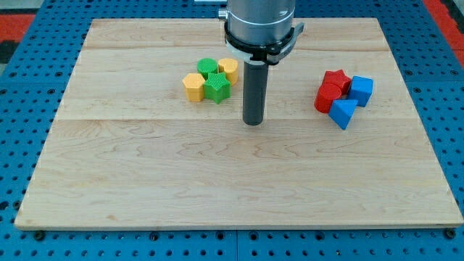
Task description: Slide the green star towards the top left
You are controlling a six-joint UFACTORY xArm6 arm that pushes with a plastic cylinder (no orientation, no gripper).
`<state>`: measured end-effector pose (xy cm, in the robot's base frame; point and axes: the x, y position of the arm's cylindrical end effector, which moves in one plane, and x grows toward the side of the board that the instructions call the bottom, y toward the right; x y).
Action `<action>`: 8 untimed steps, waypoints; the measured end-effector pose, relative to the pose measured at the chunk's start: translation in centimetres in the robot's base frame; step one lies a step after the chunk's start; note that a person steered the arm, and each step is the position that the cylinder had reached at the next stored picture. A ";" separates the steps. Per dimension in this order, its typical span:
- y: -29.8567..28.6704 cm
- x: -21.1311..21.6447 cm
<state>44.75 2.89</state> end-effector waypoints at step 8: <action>-10.5 -10.4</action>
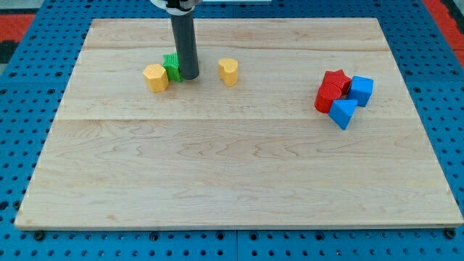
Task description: Slide the green star towards the top left
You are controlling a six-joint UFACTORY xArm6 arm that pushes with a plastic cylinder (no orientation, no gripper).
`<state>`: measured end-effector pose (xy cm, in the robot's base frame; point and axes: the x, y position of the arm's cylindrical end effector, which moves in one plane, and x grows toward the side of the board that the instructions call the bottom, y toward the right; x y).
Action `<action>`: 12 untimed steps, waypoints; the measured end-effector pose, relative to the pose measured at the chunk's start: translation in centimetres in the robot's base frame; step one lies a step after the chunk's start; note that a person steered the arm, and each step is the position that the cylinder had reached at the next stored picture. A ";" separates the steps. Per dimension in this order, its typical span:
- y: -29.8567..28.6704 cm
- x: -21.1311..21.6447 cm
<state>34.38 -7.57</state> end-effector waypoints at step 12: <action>-1.5 -2.3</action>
<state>32.08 -9.03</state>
